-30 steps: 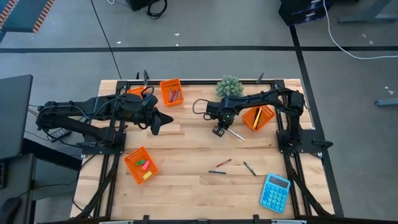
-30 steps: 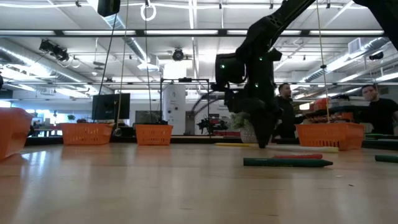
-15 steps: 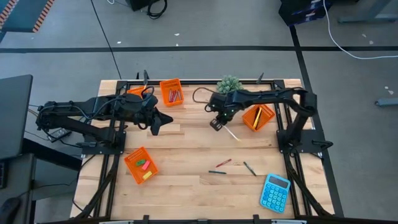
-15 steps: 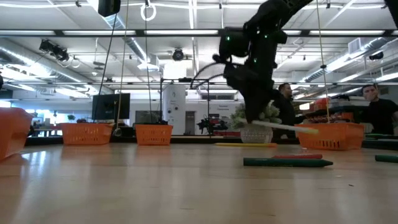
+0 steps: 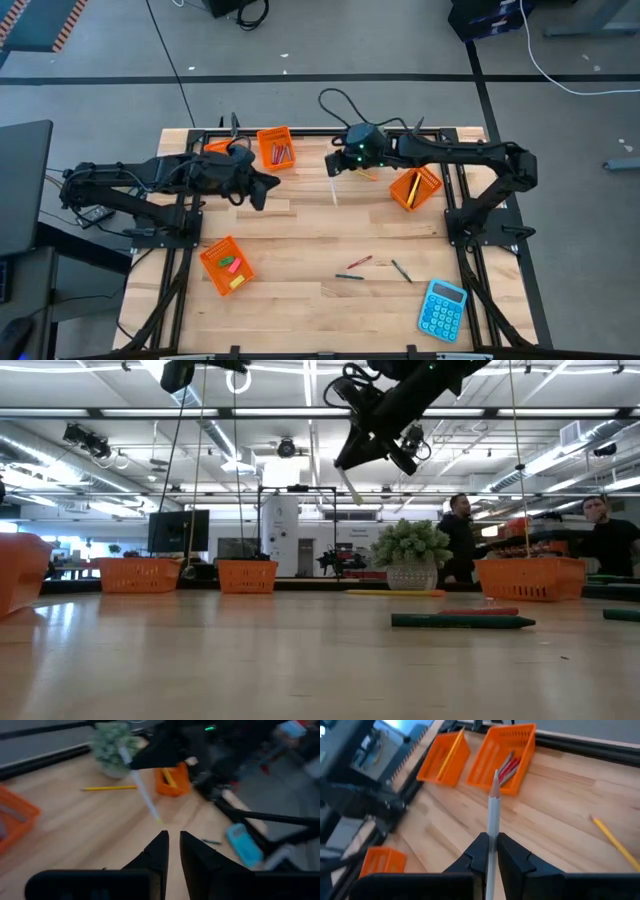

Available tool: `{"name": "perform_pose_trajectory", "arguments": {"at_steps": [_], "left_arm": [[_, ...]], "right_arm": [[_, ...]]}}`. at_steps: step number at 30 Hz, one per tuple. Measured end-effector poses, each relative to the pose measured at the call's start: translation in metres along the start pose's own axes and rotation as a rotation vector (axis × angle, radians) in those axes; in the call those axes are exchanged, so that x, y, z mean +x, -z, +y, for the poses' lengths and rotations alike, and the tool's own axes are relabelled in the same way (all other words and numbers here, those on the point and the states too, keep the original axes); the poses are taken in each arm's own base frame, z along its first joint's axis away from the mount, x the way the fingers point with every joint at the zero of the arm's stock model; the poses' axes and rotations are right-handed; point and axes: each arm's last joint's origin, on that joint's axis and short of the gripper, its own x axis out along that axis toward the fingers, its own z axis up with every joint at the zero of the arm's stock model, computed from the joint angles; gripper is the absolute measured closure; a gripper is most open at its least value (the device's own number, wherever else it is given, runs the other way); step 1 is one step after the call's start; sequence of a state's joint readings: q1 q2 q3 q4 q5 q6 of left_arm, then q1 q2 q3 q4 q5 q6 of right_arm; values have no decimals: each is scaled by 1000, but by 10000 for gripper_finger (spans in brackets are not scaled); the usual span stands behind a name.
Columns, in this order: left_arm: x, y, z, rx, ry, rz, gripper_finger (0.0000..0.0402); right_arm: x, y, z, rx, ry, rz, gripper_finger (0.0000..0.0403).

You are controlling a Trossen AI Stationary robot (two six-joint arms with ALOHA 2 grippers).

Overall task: Sort crayons/erasers/pens/pencils in bins
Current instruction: Put the white pencil into the top left orange bin

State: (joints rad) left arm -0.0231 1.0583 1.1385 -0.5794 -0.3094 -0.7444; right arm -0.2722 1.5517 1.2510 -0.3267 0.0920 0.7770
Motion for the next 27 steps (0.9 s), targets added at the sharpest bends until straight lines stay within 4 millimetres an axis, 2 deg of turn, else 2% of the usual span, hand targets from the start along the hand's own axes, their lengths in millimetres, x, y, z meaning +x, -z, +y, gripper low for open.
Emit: {"name": "perform_pose_trajectory", "arguments": {"at_steps": [5,12,18,27], "left_arm": [[13,1,-2,29,-69,-42,347],[55,16,-6,96,-137,37,323],[72,21,-3,-5,-191,51,268],[78,10,8,-32,-261,-31,170]], "right_arm": [[0,-4,3,70,-28,-48,362],[-1,-11,10,114,-74,-145,362],[-7,-19,19,131,-160,-238,362],[-9,-20,28,151,-207,-292,362]]}}
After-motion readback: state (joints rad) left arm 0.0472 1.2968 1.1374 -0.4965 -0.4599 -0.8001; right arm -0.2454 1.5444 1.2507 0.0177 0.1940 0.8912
